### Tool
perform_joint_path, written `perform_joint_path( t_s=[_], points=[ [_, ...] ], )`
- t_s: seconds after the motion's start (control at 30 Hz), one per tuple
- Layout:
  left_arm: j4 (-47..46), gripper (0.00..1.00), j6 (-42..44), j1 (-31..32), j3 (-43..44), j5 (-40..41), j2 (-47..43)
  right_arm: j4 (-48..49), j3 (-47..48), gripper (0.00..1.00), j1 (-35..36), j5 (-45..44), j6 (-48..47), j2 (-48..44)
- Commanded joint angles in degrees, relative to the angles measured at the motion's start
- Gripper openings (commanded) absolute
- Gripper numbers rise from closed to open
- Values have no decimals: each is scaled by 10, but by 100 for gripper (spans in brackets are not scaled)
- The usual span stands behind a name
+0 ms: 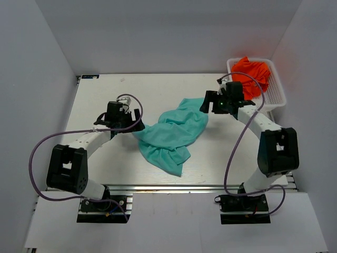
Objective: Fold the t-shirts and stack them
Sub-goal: Flatten out the tshirt
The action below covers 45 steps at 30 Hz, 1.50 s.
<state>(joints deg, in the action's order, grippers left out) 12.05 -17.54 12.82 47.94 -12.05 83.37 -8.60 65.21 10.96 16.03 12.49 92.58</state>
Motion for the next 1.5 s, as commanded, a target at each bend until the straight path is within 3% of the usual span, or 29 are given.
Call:
perform_joint_path(
  t_s=[0.0, 0.03, 0.13, 0.4, 0.5, 0.53, 0.57, 0.63, 0.67, 0.7, 0.73, 0.97, 1.07, 1.27, 1.47],
  points=[
    [24, 98, -38, 1, 8, 63, 8, -81, 50, 87, 26, -82, -18, 45],
    [24, 98, -46, 1, 14, 73, 15, -84, 69, 86, 30, -90, -17, 63],
    [10, 84, -74, -5, 26, 78, 51, -85, 84, 86, 42, -144, -10, 90],
    [-29, 82, -94, 0, 36, 56, 129, -54, 132, 83, 42, -184, 10, 175],
    [-29, 64, -94, 0, 36, 56, 150, -40, 144, 83, 42, -188, 17, 202],
    [-29, 49, -94, 0, 36, 50, 158, -36, 150, 83, 41, -179, 15, 218],
    [-34, 40, -89, 0, 42, 50, 158, -31, 152, 82, 42, -173, 14, 225],
    [-34, 16, -89, 0, 42, 43, 163, -38, 167, 71, 42, -169, 22, 237],
    [-40, 0, -89, 0, 42, 43, 158, -41, 167, 57, 42, -168, 25, 248],
    [-46, 0, -81, 0, 42, 36, 152, -41, 169, 8, 42, -166, 31, 250],
    [-54, 0, -70, 0, 42, 31, 134, -37, 167, 0, 43, -168, 34, 247],
    [-101, 0, -48, 0, 78, 25, 19, -6, 163, 0, 45, -127, 27, 139],
    [-101, 0, -36, 0, 130, 48, -26, 10, 176, 0, 44, -125, 22, 42],
    [-46, 0, 10, -13, 317, 144, -52, -11, 272, 0, 40, -200, 29, -34],
    [-17, 0, 43, -13, 395, 181, -94, -24, 320, 0, 41, -223, -3, -114]
  ],
)
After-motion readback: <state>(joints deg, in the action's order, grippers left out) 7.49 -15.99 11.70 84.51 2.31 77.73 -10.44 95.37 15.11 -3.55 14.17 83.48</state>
